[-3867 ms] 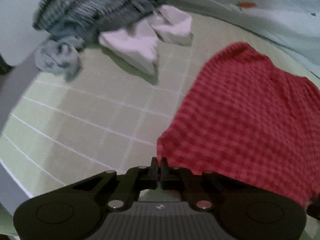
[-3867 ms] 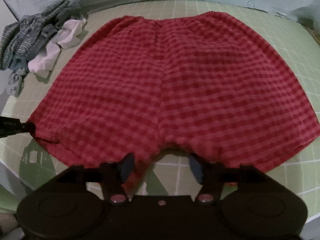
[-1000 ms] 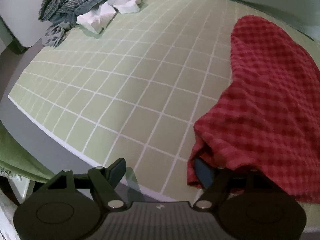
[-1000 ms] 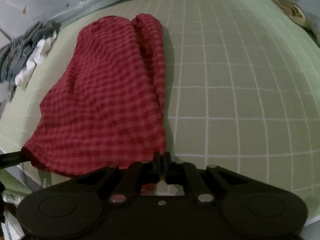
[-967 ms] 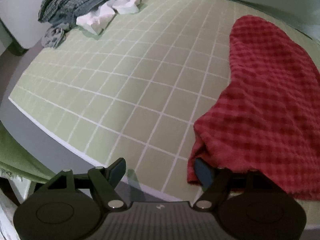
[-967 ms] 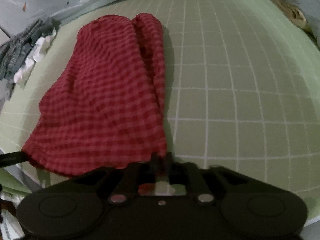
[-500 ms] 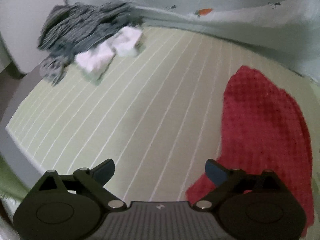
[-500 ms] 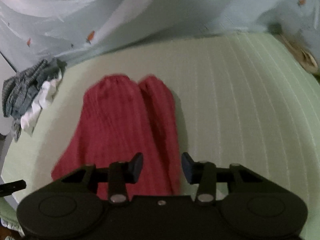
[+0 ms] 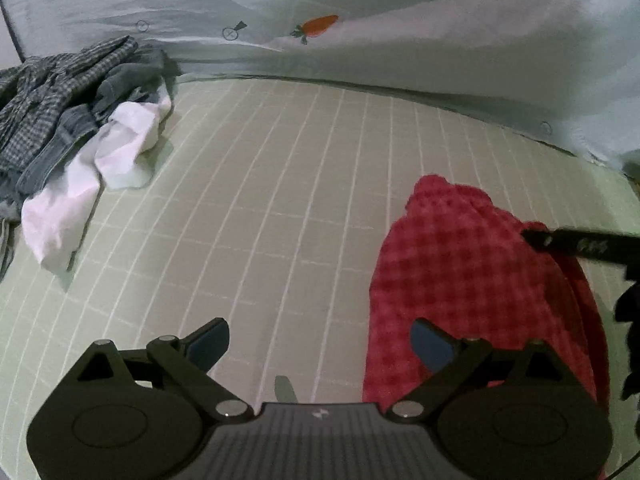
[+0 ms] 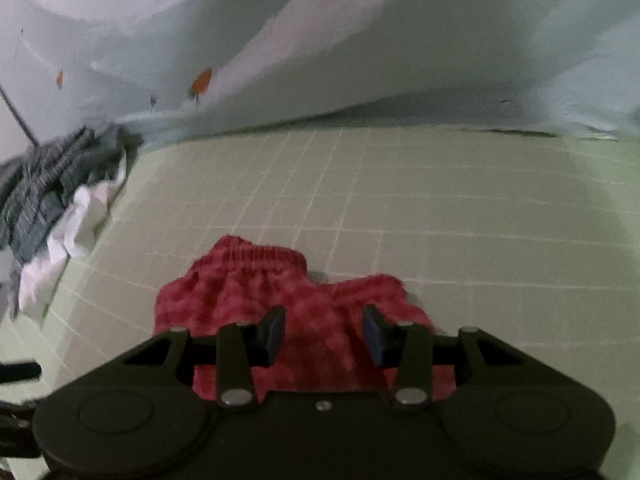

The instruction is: Fold clothes

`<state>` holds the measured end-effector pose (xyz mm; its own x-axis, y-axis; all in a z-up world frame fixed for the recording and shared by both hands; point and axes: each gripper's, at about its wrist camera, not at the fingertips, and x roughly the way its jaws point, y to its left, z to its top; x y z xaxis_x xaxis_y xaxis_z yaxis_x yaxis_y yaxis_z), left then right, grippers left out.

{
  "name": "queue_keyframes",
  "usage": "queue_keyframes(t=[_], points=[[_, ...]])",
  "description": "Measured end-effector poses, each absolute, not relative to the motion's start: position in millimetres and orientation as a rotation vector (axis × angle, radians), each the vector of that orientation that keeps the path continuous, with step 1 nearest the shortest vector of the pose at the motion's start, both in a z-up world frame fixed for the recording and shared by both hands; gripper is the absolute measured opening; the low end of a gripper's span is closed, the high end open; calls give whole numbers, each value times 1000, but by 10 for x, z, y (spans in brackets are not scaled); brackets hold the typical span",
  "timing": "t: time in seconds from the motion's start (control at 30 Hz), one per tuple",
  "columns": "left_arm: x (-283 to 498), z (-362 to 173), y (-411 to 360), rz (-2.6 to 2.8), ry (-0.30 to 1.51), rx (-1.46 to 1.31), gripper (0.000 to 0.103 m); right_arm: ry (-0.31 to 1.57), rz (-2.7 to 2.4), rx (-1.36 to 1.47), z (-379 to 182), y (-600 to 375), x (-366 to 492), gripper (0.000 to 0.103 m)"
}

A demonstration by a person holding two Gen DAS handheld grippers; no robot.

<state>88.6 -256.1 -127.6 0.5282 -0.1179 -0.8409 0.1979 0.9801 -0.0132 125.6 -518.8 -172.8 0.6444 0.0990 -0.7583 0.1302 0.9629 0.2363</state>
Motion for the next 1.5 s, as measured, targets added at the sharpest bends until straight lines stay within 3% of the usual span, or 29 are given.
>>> queue_keyframes(t=[0.03,0.07,0.13,0.53,0.83,1.0,1.03,1.07,1.1,1.33,1.5], points=[[925,-1287,-2578,-192,998,86,97,892,-6,269,-1764,-5159,1288,34],[964,-1299,-2594,-194,999,84,97,910,6,257,-1801,-5130,1320,19],[1041,-1322,-2627,-200,1002,81,97,925,29,227,-1837,-5072,1337,3],[920,-1258,-2815,-265,942,61,97,579,-62,102,-1106,-5131,592,1],[884,-1356,-2974,-298,981,114,97,731,-157,128,-1437,-5345,570,2],[923,-1427,-2955,-285,1017,115,97,902,-270,243,-1838,-5577,620,6],[923,-1422,-2942,-283,1015,118,97,888,-273,263,-1807,-5598,580,20],[923,-1419,-2928,-281,1014,120,97,867,-275,285,-1759,-5615,531,43],[924,-1425,-2917,-278,1017,119,97,853,-276,311,-1720,-5634,469,49],[893,-1436,-2865,-264,1036,116,97,851,-219,426,-1644,-5641,-6,48],[757,-1395,-2762,-257,1044,123,97,972,-185,470,-1792,-5513,-338,48]])
